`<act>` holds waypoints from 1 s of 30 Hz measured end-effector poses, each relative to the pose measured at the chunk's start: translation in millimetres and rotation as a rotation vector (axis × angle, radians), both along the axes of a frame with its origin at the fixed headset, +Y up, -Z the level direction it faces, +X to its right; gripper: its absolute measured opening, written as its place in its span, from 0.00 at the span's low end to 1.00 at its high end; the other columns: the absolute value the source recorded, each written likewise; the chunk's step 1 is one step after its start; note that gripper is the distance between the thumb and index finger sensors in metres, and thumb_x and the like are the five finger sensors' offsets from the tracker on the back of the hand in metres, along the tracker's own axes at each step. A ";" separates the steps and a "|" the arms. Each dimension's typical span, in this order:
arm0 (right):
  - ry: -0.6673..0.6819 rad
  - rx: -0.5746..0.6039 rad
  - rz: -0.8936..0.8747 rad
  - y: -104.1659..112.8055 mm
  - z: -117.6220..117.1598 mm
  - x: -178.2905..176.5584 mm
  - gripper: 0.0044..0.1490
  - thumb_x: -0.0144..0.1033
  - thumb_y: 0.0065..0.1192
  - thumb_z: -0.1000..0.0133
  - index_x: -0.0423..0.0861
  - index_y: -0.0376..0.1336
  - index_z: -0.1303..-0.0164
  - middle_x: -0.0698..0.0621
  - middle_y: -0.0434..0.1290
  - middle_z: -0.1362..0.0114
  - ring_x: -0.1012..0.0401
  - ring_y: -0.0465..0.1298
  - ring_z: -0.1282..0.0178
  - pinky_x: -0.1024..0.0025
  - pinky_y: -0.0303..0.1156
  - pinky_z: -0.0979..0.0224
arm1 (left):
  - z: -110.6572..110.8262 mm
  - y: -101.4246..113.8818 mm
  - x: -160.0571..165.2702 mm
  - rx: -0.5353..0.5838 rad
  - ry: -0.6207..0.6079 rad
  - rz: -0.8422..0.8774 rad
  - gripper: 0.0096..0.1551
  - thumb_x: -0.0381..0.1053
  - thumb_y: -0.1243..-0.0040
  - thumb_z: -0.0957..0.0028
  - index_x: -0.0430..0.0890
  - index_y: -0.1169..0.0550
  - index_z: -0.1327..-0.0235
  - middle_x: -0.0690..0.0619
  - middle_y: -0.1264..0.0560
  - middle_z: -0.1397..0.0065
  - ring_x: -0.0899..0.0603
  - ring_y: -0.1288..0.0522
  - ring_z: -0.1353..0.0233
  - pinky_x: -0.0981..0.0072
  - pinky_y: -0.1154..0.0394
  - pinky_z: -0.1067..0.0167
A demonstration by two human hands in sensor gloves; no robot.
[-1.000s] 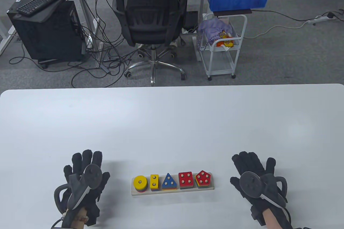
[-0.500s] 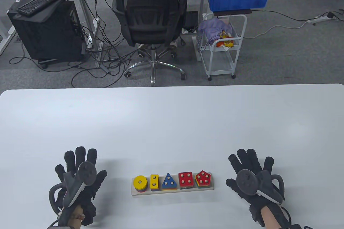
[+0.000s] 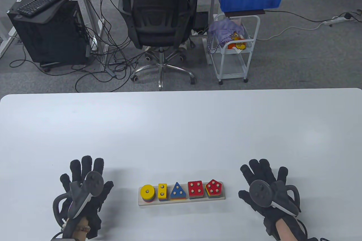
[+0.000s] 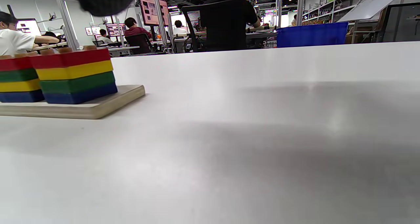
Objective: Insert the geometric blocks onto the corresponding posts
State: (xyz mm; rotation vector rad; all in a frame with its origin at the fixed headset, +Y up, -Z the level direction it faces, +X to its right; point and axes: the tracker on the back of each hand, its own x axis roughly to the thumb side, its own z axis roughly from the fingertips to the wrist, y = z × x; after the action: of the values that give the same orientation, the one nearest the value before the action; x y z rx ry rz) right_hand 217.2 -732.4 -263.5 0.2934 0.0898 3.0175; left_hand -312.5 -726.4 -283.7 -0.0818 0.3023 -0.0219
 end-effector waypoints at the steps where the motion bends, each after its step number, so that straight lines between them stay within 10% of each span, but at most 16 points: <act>1: -0.002 0.003 -0.004 0.5 0.9 0.5 0.51 0.60 0.50 0.47 0.52 0.37 0.21 0.41 0.37 0.15 0.40 0.35 0.16 0.19 0.28 0.31 | 0.1 -0.2 0.3 -0.001 -0.001 -0.002 0.51 0.78 0.54 0.65 0.77 0.59 0.29 0.70 0.67 0.15 0.48 0.68 0.13 0.39 0.65 0.19; 30: 0.002 -0.011 0.008 -2.2 3.5 0.2 0.51 0.60 0.51 0.47 0.52 0.37 0.21 0.40 0.36 0.15 0.40 0.35 0.16 0.19 0.29 0.31 | 0.8 0.2 3.8 -0.047 -0.004 0.010 0.51 0.77 0.53 0.64 0.76 0.59 0.29 0.69 0.67 0.15 0.48 0.70 0.13 0.39 0.65 0.19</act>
State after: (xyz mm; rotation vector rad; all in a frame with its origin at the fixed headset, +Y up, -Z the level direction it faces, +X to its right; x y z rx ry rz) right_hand 217.3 -734.7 -260.0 0.2959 0.1086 3.0237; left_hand -308.7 -726.2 -282.9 -0.1302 0.2979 -0.0189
